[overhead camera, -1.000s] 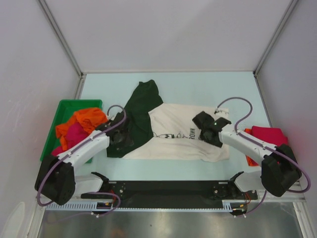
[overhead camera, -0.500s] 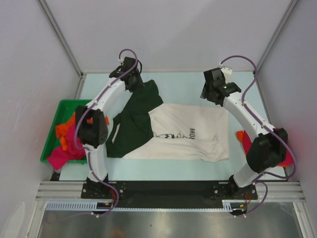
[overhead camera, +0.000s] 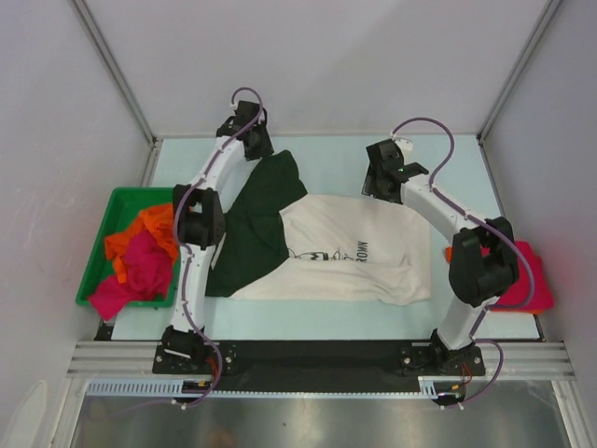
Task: Fold and stack the t-shirts
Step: Grap the side of the flattened tshirt furthest away from the robot with both arms
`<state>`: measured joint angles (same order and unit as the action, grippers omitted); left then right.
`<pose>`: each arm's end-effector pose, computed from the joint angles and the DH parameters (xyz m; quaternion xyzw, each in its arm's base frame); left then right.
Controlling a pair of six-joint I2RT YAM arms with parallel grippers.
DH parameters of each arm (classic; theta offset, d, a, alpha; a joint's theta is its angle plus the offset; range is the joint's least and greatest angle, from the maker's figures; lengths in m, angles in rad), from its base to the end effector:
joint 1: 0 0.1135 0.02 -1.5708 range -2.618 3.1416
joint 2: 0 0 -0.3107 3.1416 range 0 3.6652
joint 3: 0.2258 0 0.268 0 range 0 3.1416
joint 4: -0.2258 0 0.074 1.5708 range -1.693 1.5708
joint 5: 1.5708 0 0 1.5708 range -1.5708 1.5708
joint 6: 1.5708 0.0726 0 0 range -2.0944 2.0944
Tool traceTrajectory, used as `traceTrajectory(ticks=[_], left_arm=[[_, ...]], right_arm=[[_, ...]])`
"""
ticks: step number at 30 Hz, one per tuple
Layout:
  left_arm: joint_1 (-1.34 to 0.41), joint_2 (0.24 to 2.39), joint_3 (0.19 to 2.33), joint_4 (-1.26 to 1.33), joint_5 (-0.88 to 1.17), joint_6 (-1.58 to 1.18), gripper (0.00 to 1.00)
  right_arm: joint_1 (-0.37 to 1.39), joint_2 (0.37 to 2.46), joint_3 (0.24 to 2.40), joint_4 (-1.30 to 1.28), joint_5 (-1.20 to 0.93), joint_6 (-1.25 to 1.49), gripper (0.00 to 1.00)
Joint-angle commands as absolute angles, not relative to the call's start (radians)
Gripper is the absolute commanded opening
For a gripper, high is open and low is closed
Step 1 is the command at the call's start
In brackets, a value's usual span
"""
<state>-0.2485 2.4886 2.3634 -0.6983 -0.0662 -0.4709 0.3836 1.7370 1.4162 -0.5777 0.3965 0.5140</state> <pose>0.6147 -0.1510 0.2218 -0.1153 0.9234 -0.0996 0.3523 0.4055 0.1334 0.2842 0.1251 0.9193 -0.0272 0.3720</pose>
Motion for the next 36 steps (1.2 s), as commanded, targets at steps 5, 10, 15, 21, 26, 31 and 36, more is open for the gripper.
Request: traceTrajectory(ticks=[5, 10, 15, 21, 26, 31, 36], left_arm=[[-0.167, 2.588, 2.448, -0.672, -0.023, -0.532, 0.51], [-0.16, 2.618, 2.453, -0.672, 0.014, -0.545, 0.51], [-0.16, 2.632, 2.456, -0.661, 0.035, -0.546, 0.48], [-0.16, 2.611, 2.448, -0.631, 0.055, -0.551, 0.48], [-0.161, 2.562, 2.456, -0.565, 0.049, -0.561, 0.53], [-0.161, 2.579, 2.447, -0.551, 0.093, -0.578, 0.54], [-0.172, 2.611, 2.431, -0.549, 0.121, -0.574, 0.52]], right_arm=[[0.394, 1.827, 1.448, -0.514, 0.377, 0.494, 0.65], [0.405, 1.858, 1.477, -0.523, 0.373, 0.489, 0.65], [0.403, 1.879, 1.48, -0.52, 0.359, 0.492, 0.64], [0.4, 1.891, 1.468, -0.514, 0.342, 0.506, 0.64], [0.403, 1.898, 1.463, -0.511, 0.337, 0.506, 0.63], [0.397, 1.898, 1.463, -0.506, 0.336, 0.508, 0.63], [0.396, 1.91, 1.467, -0.508, 0.333, 0.514, 0.63]])
